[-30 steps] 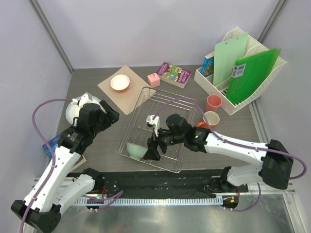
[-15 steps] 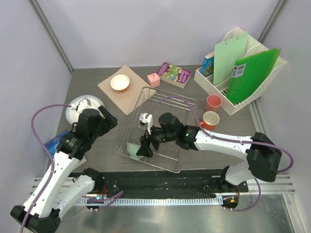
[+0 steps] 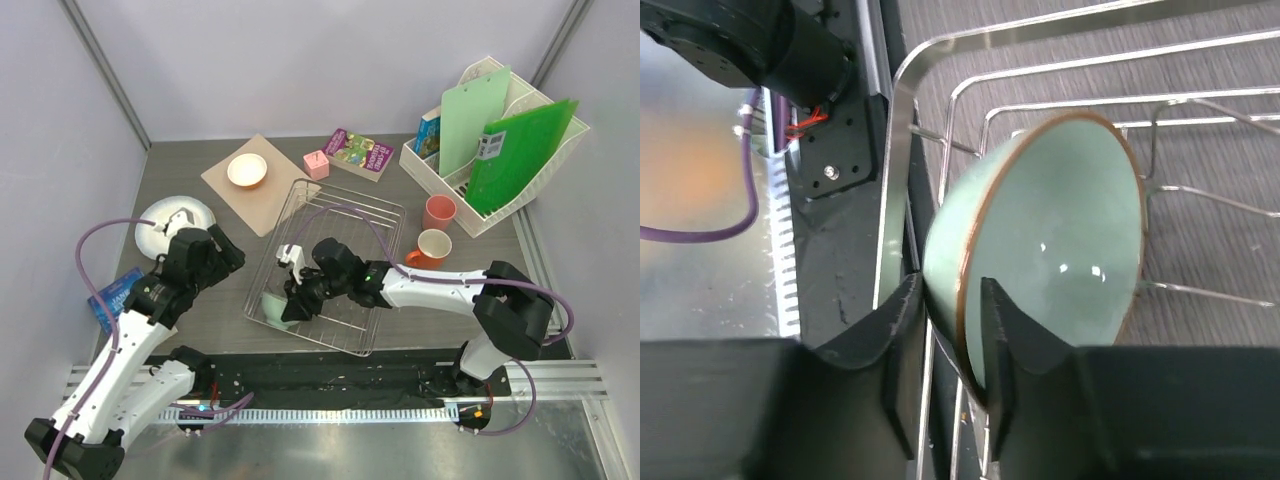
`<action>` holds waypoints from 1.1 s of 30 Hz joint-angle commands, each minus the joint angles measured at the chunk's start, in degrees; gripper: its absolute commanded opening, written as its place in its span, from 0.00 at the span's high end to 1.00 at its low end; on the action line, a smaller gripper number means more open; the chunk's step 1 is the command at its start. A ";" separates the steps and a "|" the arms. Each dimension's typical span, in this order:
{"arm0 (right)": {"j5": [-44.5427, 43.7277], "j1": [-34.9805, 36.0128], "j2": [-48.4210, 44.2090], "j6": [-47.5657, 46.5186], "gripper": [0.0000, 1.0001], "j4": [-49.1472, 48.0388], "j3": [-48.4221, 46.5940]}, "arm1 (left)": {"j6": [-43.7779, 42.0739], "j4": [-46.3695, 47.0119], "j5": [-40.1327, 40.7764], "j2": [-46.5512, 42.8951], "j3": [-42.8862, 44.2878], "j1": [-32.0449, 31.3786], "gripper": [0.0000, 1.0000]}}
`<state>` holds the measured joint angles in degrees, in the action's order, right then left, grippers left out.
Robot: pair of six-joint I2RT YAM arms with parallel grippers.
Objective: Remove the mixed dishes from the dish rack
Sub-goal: Pick up the bowl from the dish rack.
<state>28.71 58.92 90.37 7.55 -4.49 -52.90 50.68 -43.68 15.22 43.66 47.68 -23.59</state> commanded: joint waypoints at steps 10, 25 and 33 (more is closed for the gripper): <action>0.55 -0.55 -4.32 -3.42 0.99 4.05 -4.05 | 0.83 3.25 -1.78 0.11 -1.45 0.13 0.28; 24.35 -9.87 -6.08 19.64 0.99 -22.46 4.55 | 1.53 4.22 -3.09 -0.59 -3.03 0.13 0.29; 31.58 -17.07 0.77 56.14 0.99 -72.64 9.31 | 1.62 4.83 -3.18 -0.50 -3.56 0.13 0.29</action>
<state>54.11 44.10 88.68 41.36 -40.69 -42.68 52.14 -41.45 12.16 43.72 44.42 -23.59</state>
